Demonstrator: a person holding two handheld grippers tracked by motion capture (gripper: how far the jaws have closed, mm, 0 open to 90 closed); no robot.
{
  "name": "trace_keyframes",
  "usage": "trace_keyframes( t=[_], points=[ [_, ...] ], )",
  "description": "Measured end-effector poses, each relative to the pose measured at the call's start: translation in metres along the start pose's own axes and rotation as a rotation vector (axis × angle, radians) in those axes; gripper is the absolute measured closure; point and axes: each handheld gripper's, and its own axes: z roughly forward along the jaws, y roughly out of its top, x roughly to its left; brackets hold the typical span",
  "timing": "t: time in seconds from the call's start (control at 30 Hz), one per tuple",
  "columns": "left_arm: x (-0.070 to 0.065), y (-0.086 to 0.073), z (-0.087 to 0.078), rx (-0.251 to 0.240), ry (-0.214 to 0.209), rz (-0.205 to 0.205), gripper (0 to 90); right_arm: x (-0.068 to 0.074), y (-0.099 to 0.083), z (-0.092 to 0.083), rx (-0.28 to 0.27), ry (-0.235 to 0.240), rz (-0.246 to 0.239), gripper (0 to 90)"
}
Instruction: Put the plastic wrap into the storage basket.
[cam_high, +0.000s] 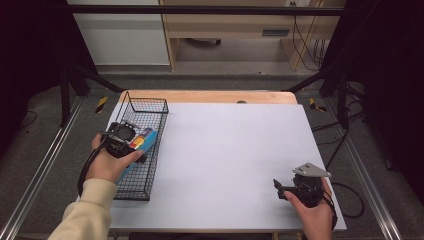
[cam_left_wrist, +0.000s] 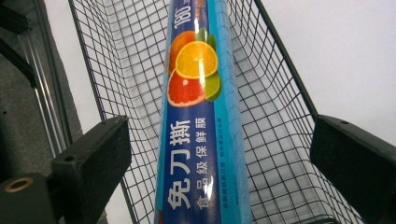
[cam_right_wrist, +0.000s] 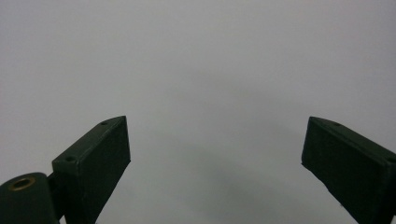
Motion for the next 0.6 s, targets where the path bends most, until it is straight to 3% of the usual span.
trace_keyframes(
  t=[0.17,0.33,0.47,0.6],
  points=[
    [0.0,-0.001,-0.005,-0.086,-0.001,-0.004,5.5,-0.001,0.0,0.0,-0.003,-0.003,-0.002,7.9],
    [-0.002,0.001,-0.015,-0.201,0.0,-0.012,5.3,-0.001,0.0,-0.001,-0.01,-0.003,0.001,7.8],
    [-0.01,0.002,-0.027,-0.304,-0.004,0.019,4.7,-0.001,0.0,-0.002,-0.013,-0.004,0.004,7.8],
    [-0.023,0.003,-0.035,-0.354,-0.017,0.047,4.3,-0.002,0.0,-0.003,-0.019,-0.01,0.014,7.8]
  ],
)
